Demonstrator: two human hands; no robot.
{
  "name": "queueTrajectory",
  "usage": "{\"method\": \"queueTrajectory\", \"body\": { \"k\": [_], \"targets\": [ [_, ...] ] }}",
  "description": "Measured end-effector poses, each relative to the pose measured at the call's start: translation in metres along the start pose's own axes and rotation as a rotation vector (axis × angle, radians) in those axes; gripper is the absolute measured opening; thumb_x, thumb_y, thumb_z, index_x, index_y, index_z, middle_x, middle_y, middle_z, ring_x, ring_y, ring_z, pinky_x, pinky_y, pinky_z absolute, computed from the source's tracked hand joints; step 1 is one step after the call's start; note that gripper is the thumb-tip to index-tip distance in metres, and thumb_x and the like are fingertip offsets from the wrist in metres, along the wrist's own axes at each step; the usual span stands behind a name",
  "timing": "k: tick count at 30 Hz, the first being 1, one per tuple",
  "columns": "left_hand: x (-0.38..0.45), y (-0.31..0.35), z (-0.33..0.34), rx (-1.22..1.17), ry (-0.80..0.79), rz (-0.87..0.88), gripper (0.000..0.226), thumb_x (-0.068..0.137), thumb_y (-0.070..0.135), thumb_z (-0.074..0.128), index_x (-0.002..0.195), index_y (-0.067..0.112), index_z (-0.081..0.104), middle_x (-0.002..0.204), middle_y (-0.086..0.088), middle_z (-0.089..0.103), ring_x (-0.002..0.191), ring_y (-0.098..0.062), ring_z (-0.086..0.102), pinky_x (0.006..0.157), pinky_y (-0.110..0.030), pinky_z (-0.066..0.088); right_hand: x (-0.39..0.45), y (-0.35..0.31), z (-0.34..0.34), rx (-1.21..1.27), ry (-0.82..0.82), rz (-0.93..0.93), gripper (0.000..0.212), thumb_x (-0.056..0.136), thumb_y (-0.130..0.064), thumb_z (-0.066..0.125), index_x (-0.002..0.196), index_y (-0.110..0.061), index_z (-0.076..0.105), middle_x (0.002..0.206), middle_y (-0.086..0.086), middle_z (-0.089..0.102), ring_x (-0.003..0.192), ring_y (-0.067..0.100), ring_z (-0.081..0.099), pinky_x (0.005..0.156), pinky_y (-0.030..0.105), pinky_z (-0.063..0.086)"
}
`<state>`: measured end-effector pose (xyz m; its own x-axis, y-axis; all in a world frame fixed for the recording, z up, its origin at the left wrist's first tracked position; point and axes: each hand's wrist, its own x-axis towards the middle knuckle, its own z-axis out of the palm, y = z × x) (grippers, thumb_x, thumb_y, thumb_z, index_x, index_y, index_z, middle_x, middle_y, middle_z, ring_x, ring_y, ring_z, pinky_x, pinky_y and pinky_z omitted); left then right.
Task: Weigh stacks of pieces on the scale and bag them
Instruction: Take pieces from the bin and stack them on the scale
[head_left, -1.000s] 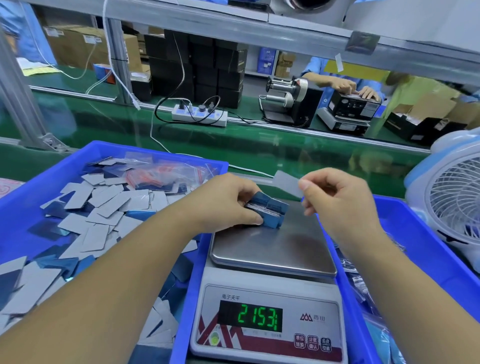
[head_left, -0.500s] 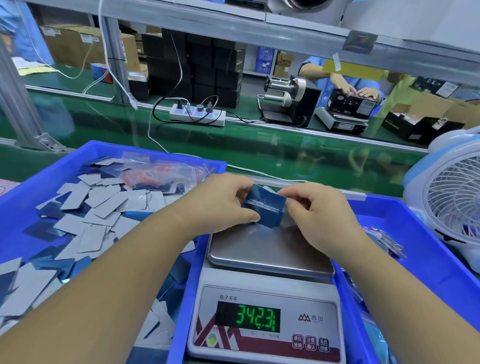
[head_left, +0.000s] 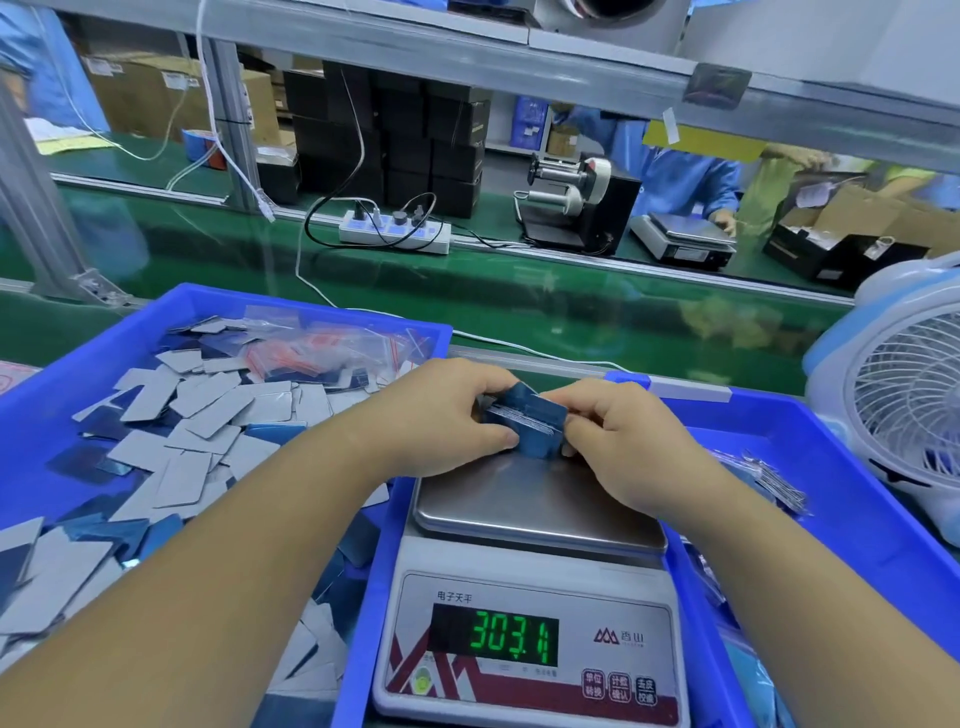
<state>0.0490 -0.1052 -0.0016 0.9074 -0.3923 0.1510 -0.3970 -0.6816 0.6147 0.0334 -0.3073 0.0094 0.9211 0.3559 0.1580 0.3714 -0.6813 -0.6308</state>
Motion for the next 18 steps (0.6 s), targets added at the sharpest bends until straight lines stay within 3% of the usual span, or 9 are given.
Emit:
{"method": "queueTrajectory", "body": {
  "k": [4,6,9,12,15,18],
  "targets": [
    [0.001,0.001,0.001,0.030,-0.009,-0.003,0.015,0.089,0.035,0.068,0.103,0.036,0.069,0.083,0.021,0.065,0.080,0.002,0.057,0.069,-0.021,0.046,0.000,0.003,-0.003,0.304,0.083,0.135,0.048,0.080,0.008,0.054,0.093,-0.035,0.071,0.083,-0.015,0.071,0.064,0.001,0.058,0.066,0.019,0.047],
    [0.001,0.003,0.001,0.075,-0.021,0.012,0.009,0.091,0.036,0.065,0.099,0.032,0.067,0.087,0.015,0.063,0.083,-0.003,0.055,0.076,-0.026,0.047,-0.001,0.004,-0.003,0.247,0.177,0.110,0.038,0.083,0.000,0.055,0.093,-0.034,0.071,0.087,-0.011,0.070,0.064,0.007,0.055,0.062,0.020,0.045],
    [0.001,0.006,0.003,0.117,-0.041,0.057,0.011,0.095,0.035,0.061,0.086,0.038,0.056,0.083,0.019,0.051,0.081,0.003,0.050,0.067,-0.015,0.036,-0.002,-0.001,0.003,0.172,0.260,-0.062,0.023,0.089,-0.012,0.066,0.099,-0.031,0.073,0.081,-0.010,0.062,0.060,0.002,0.048,0.059,0.010,0.038],
    [0.002,0.007,0.004,0.136,-0.043,0.080,0.003,0.095,0.035,0.060,0.096,0.034,0.058,0.084,0.019,0.049,0.081,-0.001,0.049,0.068,-0.017,0.035,-0.001,-0.005,0.008,0.014,0.303,-0.193,0.019,0.089,-0.009,0.070,0.103,-0.021,0.076,0.078,-0.009,0.058,0.067,0.006,0.052,0.066,0.010,0.038],
    [0.002,0.005,0.003,0.096,-0.030,0.077,0.008,0.094,0.034,0.062,0.098,0.027,0.063,0.079,0.016,0.055,0.076,-0.001,0.051,0.064,-0.017,0.038,0.001,-0.003,0.004,-0.049,0.329,-0.211,0.020,0.090,-0.004,0.067,0.102,-0.016,0.077,0.079,-0.006,0.058,0.073,0.002,0.053,0.070,0.010,0.038],
    [0.000,0.005,0.002,0.024,-0.009,0.075,0.012,0.093,0.029,0.065,0.105,0.030,0.067,0.068,0.030,0.057,0.066,0.008,0.051,0.056,-0.013,0.037,-0.001,0.000,0.000,0.006,0.340,-0.178,0.023,0.093,-0.004,0.062,0.097,-0.024,0.073,0.078,-0.002,0.059,0.067,0.005,0.056,0.068,0.014,0.041]
  ]
}}
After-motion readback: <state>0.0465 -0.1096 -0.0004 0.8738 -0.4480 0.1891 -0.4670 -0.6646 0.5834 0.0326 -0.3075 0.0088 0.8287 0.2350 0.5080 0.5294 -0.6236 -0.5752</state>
